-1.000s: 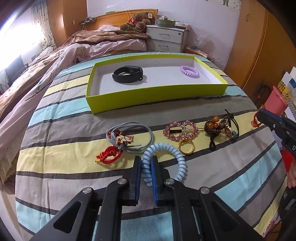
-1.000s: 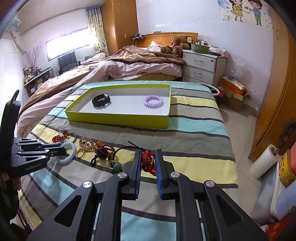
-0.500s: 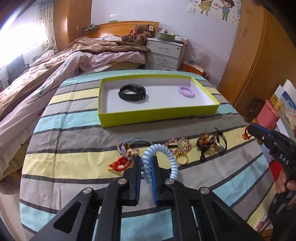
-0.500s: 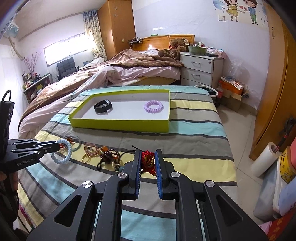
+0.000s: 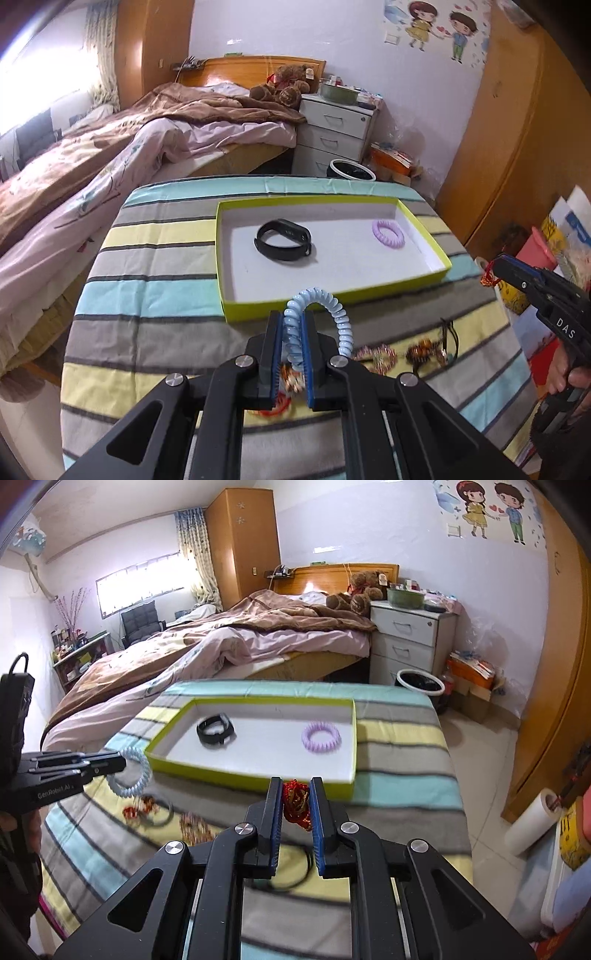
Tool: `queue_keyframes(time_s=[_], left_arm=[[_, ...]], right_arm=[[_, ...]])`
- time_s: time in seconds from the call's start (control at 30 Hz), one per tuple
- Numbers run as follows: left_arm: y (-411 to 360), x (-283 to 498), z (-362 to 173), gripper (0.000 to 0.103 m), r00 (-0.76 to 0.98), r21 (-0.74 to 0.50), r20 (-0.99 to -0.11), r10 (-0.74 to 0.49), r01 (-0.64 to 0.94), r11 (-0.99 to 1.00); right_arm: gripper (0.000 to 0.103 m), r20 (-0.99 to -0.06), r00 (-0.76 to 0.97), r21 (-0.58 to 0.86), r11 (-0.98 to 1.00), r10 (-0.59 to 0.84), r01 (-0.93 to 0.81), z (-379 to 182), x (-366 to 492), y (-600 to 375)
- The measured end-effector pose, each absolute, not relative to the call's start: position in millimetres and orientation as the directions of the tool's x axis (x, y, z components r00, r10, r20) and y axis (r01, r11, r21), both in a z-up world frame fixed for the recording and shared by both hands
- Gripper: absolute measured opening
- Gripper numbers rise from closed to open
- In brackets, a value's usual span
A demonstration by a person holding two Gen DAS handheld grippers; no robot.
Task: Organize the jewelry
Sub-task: 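Carry both items into the lime-green box and open both grippers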
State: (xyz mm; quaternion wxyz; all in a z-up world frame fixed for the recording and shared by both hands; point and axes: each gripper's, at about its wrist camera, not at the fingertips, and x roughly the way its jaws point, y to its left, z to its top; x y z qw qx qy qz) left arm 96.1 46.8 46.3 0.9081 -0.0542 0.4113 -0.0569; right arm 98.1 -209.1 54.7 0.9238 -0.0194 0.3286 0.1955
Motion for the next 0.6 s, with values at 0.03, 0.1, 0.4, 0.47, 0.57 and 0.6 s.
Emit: queue_keyframes(time_s=[0.03, 0.1, 0.4, 0.47, 0.57, 0.6], left_arm=[[49.0, 101.4, 46.9, 0.010, 0.656, -0.145, -0.740, -0.146, 0.057, 0.988], [51.0, 110.7, 48.0, 0.010, 0.658, -0.135, -0.741, -0.137, 0.055, 0.989], [63.1, 159.7, 40.8, 0.010, 0.649, -0.132, -0.750, -0.126, 0.040, 0.990], [67.3, 170.6, 34.6, 0.010, 0.640, -0.131, -0.759, -0.116, 0.024, 0.991], [70.1, 179.9, 26.6, 0.010, 0.632, -0.131, -0.767, -0.110, 0.014, 0.991], [70.1, 182.1, 24.3, 0.010, 0.628, -0.126, -0.771, -0.105, 0.012, 0.992]], right_arm=[[0.015, -0.615, 0.708, 0.087, 0.922, 0.347, -0.377, 56.5, 104.8, -205.6], [0.015, -0.620, 0.707, 0.067, 0.921, 0.339, -0.383, 57.9, 118.4, -197.9], [0.015, -0.670, 0.663, 0.059, 0.913, 0.335, -0.403, 45.3, 180.0, -169.4], [0.015, -0.684, 0.646, 0.065, 0.911, 0.338, -0.408, 39.5, 192.5, -164.5], [0.015, -0.706, 0.620, 0.079, 0.907, 0.343, -0.413, 28.2, 212.1, -155.5], [0.015, -0.710, 0.615, 0.079, 0.907, 0.342, -0.414, 26.1, 216.3, -154.1]])
